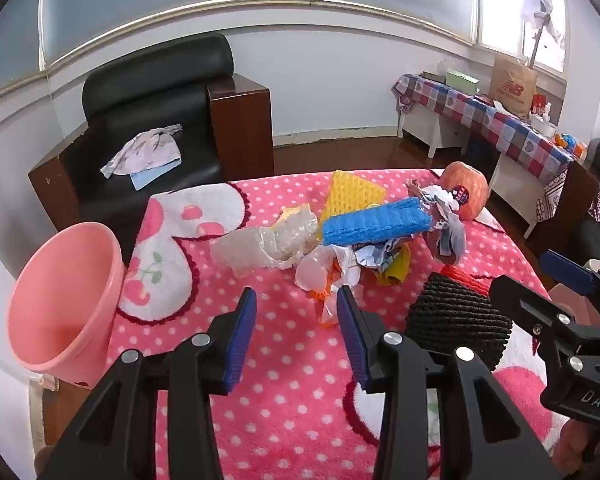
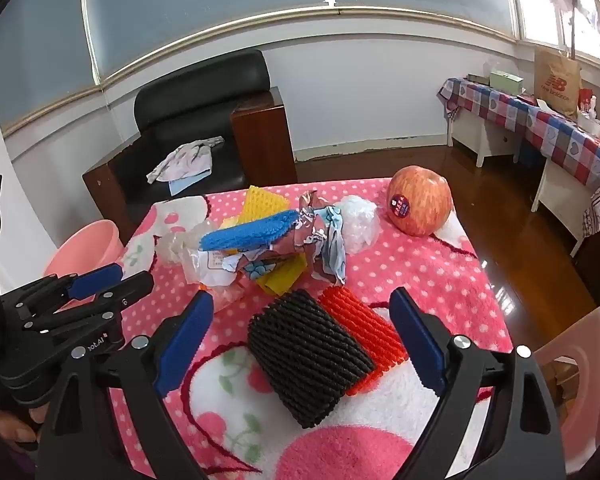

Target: Collect trash

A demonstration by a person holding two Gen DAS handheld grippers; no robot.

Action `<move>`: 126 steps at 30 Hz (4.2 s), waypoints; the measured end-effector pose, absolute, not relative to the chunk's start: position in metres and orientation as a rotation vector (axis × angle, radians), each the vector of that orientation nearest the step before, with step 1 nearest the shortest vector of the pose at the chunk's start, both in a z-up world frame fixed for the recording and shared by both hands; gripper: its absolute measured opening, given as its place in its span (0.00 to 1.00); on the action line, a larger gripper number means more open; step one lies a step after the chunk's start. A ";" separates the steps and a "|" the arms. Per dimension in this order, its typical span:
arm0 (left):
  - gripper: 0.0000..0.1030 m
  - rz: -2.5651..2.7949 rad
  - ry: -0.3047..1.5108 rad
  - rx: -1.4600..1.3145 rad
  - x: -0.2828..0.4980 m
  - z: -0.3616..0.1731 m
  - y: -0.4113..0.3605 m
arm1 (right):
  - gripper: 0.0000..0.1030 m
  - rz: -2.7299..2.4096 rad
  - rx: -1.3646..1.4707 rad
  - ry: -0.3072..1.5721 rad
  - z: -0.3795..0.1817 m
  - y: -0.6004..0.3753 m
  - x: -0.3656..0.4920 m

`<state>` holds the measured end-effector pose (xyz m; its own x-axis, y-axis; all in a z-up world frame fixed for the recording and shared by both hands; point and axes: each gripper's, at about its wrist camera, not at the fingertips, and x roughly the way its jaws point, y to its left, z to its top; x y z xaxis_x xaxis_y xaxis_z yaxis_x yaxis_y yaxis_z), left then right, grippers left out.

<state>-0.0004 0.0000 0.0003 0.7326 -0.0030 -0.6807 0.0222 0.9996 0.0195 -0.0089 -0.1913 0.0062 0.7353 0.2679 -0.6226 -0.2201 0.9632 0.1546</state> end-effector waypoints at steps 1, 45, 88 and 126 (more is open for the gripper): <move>0.40 -0.014 0.750 0.026 0.000 0.000 0.000 | 0.87 0.268 0.074 0.699 0.005 -0.191 -0.009; 0.41 0.005 0.742 0.041 0.001 0.006 0.002 | 0.87 0.236 0.086 0.663 0.014 -0.203 -0.013; 0.47 -0.135 0.751 -0.048 0.001 -0.005 0.020 | 0.67 0.204 0.171 0.733 -0.016 -0.259 -0.015; 0.04 -0.073 0.761 -0.172 0.053 -0.015 0.069 | 0.65 0.513 0.220 0.715 -0.004 -0.188 0.058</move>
<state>0.0531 0.0690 -0.0147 0.7221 -0.1276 -0.6799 0.0033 0.9835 -0.1811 0.0580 -0.1879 -0.0035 0.6386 0.5185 -0.5687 -0.3719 0.8549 0.3618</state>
